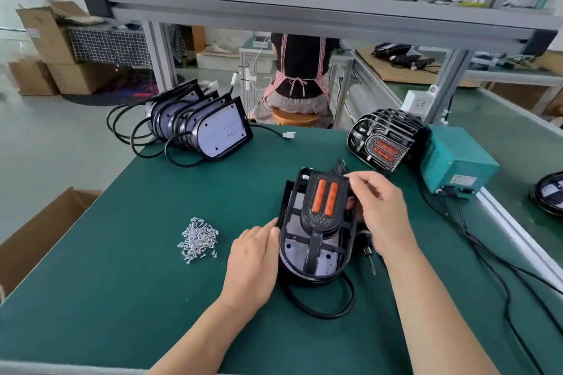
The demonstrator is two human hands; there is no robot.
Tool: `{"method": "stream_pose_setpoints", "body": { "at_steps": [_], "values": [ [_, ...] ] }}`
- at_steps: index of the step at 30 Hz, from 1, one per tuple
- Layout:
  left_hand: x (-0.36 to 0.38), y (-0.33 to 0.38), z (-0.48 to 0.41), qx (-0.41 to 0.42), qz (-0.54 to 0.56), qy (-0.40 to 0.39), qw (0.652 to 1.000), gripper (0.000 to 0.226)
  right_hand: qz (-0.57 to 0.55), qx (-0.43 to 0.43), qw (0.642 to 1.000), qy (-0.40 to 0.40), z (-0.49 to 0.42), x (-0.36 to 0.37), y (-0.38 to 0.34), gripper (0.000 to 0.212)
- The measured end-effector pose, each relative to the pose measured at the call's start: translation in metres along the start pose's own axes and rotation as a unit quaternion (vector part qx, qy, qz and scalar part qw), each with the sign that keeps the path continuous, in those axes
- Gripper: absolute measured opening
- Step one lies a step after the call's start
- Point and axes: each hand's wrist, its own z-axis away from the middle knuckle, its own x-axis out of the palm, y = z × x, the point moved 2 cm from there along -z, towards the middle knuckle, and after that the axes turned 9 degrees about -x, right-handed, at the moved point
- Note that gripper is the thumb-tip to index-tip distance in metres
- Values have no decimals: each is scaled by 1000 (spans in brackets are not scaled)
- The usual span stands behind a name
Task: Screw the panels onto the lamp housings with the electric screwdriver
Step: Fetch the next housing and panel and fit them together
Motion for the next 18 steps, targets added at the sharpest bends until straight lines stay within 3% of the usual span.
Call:
{"method": "stream_pose_setpoints", "body": {
  "at_steps": [7, 12, 15, 18],
  "values": [
    [-2, 1, 1, -79, 74, -15, 994, 40, 134, -28, 991, 1, 1, 13, 14, 18],
    [-3, 2, 2, -79, 64, -29, 994, 41, 354, -121, 927, -35, 7, 24, 17, 20],
    [-2, 3, 2, -93, 117, -43, 988, 37, 382, -142, 909, -83, 10, 31, 19, 23],
    [-2, 4, 2, -63, 106, -33, 992, 33, 357, -127, 919, -106, 11, 32, 19, 27]
  ]
}}
